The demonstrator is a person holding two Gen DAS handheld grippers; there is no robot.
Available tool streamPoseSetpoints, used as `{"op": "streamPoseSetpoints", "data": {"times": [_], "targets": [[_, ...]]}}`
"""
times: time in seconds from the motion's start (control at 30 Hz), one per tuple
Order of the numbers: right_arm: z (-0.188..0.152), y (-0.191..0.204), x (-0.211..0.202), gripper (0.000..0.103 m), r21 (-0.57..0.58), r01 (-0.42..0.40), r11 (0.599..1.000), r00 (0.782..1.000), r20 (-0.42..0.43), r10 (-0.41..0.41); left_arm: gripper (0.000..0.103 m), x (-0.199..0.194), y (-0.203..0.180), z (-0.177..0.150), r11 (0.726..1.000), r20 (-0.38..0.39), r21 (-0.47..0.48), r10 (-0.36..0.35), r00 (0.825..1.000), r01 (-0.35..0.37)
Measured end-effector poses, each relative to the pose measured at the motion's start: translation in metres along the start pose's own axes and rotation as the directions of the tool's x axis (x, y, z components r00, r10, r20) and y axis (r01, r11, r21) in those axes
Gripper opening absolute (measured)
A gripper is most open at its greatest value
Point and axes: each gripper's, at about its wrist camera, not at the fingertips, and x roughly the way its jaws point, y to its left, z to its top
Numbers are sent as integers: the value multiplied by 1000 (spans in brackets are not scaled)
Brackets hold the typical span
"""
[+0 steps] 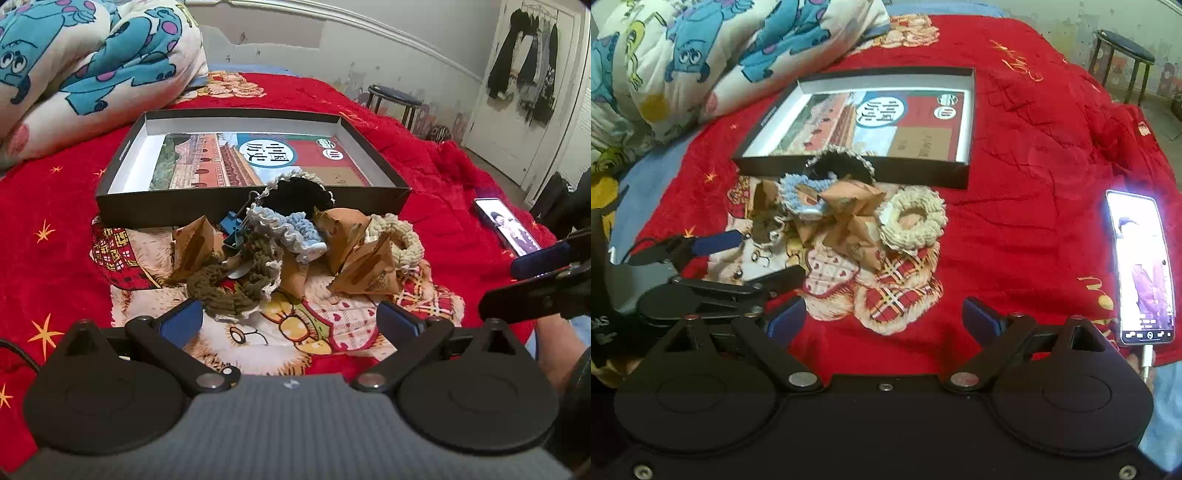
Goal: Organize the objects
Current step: 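Close the left gripper on the brown braided cord while the right gripper approaches the pile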
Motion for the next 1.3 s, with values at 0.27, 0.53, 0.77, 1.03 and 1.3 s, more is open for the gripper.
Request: {"op": "streamPoseSetpoints", "data": {"times": [0.27, 0.53, 0.77, 1.03, 1.3], "targets": [[1, -2, 1, 92, 21, 50, 999, 998, 35, -50, 103, -5, 0, 2, 998, 22, -25, -64, 998, 64], [9, -5, 7, 85, 83, 46, 995, 998, 49, -50, 84, 3, -10, 4, 997, 28, 68, -38, 999, 36], [7, 4, 8, 85, 46, 29, 999, 998, 55, -32, 82, -1, -6, 3, 998, 64, 57, -3, 998, 0], [7, 0, 6, 85, 71, 11, 997, 998, 67, -16, 82, 2, -1, 4, 999, 63, 31, 13, 998, -15], [2, 4, 6, 86, 58, -53, 997, 998, 48, 50, 82, -1, -3, 4, 999, 95, 29, 26, 995, -29]]}}
